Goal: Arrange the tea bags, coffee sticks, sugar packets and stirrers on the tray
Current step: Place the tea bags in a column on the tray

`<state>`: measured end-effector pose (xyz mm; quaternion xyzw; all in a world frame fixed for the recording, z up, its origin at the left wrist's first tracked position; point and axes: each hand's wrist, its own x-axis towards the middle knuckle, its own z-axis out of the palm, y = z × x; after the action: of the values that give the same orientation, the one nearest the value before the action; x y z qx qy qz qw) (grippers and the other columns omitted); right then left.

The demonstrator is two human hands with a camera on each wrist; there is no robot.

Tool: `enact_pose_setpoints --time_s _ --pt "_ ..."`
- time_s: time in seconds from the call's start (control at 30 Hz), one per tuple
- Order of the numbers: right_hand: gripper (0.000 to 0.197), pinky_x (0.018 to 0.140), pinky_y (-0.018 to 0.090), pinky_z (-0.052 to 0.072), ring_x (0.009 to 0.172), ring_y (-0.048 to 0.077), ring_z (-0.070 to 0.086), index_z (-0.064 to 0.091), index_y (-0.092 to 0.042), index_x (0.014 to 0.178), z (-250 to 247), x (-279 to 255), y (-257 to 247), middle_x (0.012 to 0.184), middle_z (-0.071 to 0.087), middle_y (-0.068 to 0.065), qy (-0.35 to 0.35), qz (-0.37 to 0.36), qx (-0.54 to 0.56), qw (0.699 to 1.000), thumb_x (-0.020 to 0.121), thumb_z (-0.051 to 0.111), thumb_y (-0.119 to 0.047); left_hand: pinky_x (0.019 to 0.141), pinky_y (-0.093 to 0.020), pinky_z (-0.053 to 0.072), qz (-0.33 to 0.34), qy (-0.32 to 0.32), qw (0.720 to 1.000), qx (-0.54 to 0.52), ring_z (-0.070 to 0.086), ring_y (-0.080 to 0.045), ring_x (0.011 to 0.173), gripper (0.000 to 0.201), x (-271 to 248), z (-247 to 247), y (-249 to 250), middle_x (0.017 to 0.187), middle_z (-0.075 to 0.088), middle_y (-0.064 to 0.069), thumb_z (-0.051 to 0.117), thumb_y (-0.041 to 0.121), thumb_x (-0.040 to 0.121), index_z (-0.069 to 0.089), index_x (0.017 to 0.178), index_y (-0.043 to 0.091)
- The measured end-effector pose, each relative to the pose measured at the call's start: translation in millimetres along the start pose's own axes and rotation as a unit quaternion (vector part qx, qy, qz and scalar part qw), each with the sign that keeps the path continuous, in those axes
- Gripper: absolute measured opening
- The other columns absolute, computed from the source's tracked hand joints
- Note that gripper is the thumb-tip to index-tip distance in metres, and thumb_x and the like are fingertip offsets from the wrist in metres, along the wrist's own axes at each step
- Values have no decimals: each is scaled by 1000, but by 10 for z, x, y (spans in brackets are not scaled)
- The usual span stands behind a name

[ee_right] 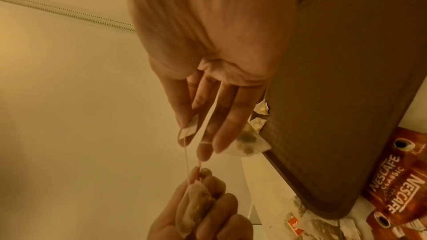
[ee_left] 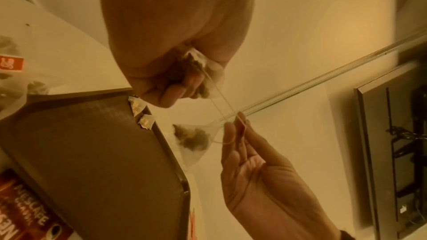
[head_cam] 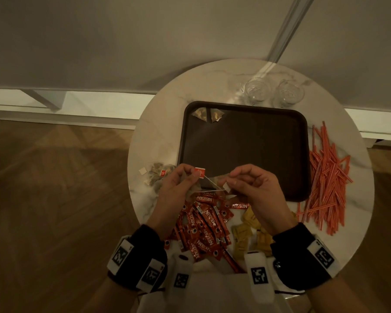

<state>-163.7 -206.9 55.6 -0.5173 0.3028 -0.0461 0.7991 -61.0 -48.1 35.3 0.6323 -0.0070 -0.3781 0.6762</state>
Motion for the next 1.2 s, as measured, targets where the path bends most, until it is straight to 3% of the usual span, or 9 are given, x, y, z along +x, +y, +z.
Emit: enact_pose_setpoints --time_s 0.1,0.2,0.27,0.43,0.53,0.63,0.73,0.97,1.2 --pt "13 68 37 61 84 32 73 67 -8 91 -11 10 -5 93 75 19 -5 -13 -18 1000 79 68 -11 48 -17 40 9 3 1000 -5 45 -4 47 14 27 30 23 58 54 9 50 17 100 56 88 11" --pt "15 75 32 60 90 29 74 67 -4 92 -20 27 -15 93 75 19 -11 -12 -22 1000 77 68 -8 51 -15 44 21 11 1000 -13 51 -2 49 15 47 41 57 59 58 10 47 16 102 54 89 12" --pt "17 82 35 60 94 29 73 67 -2 92 -15 48 -15 92 75 20 -16 -4 -26 1000 75 68 -6 52 -16 43 34 10 999 -14 48 -3 50 16 63 29 104 59 54 10 47 17 101 55 88 12" --pt "12 72 35 61 81 30 73 67 -1 89 32 127 -16 86 74 18 -12 -7 -46 999 79 64 -6 67 -25 51 38 -1 999 -2 63 -13 76 10 154 -121 179 87 66 -4 56 21 94 58 91 12" --pt "8 68 31 61 77 33 73 66 2 87 108 196 -81 86 73 20 -15 12 -17 1000 82 61 0 70 -26 52 51 2 999 6 64 -14 77 9 247 -272 221 81 64 -2 52 11 97 56 90 8" --pt "8 68 31 61 79 33 73 65 2 89 192 322 -151 87 73 20 -22 24 -9 999 85 58 3 67 -27 54 50 30 998 17 67 -11 80 14 392 -444 323 86 69 3 48 11 100 55 88 10" --pt "11 69 32 61 81 32 72 65 1 92 229 460 -168 88 73 19 -15 19 -19 1000 91 55 4 66 -28 55 48 48 997 22 69 -16 83 11 580 -593 382 96 73 -6 49 13 99 56 92 8" --pt "11 61 31 61 76 29 72 64 1 93 143 537 -149 86 72 17 2 48 0 999 92 54 5 59 -24 52 36 81 995 34 69 -23 75 14 843 -701 329 95 75 -10 53 14 99 60 87 11" --pt "11 66 31 60 80 31 72 66 1 94 14 528 27 89 72 20 14 65 -69 995 94 55 3 58 -24 51 -13 128 991 29 69 -18 73 9 991 -800 124 99 75 -10 57 18 98 63 95 12"
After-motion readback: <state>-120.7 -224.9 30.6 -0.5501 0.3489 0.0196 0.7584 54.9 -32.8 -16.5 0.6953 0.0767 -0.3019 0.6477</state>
